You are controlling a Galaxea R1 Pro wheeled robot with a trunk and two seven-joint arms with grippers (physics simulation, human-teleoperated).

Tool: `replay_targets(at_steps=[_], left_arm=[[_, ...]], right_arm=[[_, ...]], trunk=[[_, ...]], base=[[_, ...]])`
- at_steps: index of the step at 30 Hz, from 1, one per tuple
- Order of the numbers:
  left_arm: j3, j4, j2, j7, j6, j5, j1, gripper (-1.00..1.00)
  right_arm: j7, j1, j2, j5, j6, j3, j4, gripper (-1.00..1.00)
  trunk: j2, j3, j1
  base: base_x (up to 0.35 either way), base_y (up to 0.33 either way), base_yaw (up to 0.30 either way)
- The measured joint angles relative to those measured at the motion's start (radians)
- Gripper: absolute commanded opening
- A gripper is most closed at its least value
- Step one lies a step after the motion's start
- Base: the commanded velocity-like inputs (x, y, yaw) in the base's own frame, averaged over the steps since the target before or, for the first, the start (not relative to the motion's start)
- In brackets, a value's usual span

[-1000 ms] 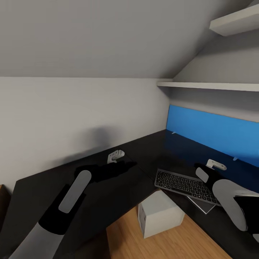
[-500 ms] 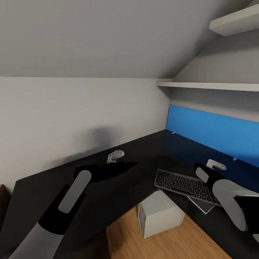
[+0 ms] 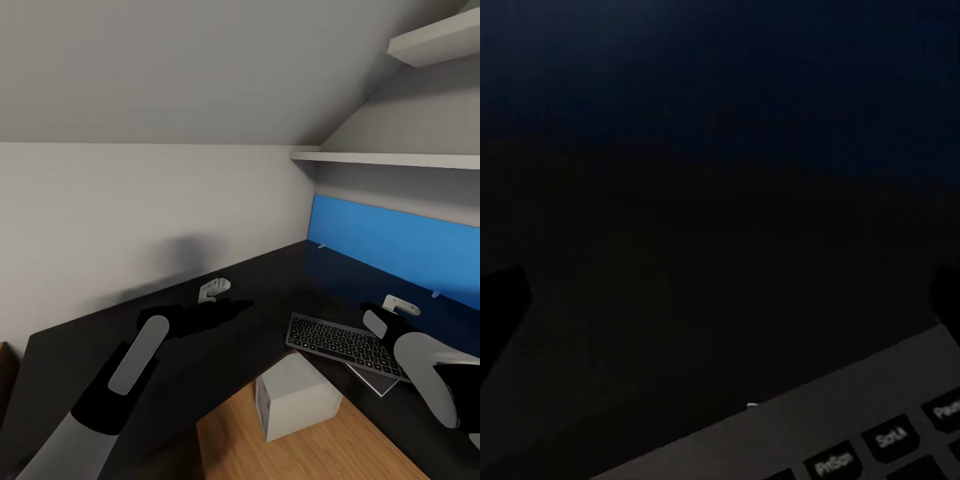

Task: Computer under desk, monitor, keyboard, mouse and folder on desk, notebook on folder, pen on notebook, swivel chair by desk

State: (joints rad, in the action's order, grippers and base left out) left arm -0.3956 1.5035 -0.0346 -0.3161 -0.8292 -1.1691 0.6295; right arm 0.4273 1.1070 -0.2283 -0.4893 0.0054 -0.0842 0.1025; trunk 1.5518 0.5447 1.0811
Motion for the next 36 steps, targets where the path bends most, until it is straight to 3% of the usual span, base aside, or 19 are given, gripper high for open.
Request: replay_targets(at_steps=[13,36], left_arm=[[0.000,-0.001,0.000,0.001,0.000,-0.002,0.000,1.00],[0.000,-0.001,0.001,0.001,0.000,0.000,0.000,1.00]], right_arm=[[0.000,0.000,0.002,-0.002,0.002,-0.001,0.000,1.00],[0.001,0.000,0.002,-0.002,0.002,-0.002,-0.001,1.00]], trunk=[[0.000,0.001,0.000],[0.000,0.001,0.000]], base=[[0.007,0.000,0.000],[0.153,0.000,0.000]])
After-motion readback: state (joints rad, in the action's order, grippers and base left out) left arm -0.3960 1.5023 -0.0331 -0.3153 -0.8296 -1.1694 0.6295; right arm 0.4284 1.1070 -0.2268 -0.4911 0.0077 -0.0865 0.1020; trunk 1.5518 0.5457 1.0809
